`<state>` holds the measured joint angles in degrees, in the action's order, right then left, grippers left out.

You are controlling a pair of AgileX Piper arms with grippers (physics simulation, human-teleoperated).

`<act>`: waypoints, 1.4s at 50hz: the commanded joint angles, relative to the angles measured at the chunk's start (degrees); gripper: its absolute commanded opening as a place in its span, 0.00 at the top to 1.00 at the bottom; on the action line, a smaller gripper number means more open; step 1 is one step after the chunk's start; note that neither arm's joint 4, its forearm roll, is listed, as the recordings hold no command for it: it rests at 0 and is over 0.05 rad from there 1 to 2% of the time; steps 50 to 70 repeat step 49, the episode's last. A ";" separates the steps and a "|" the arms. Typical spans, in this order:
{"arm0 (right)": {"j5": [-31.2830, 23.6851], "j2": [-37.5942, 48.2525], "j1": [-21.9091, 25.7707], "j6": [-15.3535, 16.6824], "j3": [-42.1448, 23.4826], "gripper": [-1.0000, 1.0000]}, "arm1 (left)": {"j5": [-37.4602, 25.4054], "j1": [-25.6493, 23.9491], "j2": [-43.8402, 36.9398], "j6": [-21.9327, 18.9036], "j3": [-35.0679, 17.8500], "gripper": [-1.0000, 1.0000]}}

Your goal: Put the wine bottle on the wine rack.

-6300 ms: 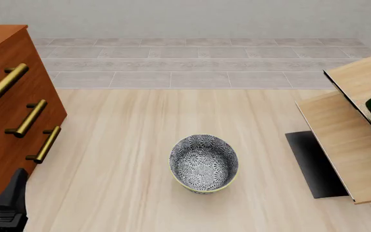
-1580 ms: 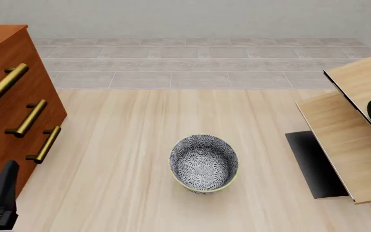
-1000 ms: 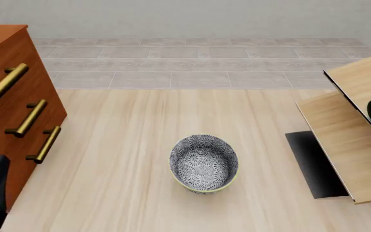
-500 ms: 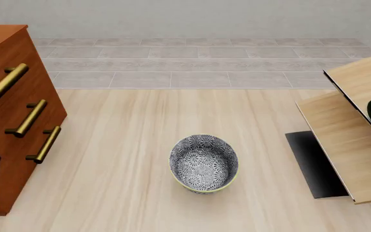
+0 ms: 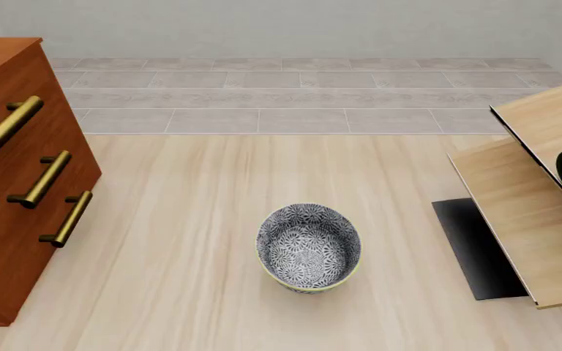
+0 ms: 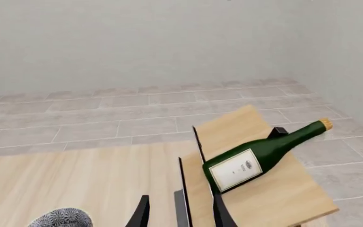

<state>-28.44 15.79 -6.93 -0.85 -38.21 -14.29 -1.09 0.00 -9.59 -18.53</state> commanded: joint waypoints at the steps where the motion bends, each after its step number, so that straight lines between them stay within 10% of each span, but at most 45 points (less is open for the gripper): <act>1: -1.99 -2.92 1.35 0.87 0.83 0.00 | -0.61 0.20 0.00 0.08 -1.10 0.00; 70: -10.74 -10.24 6.08 5.26 -2.37 0.00 | -4.46 1.38 0.00 -0.58 -5.96 0.00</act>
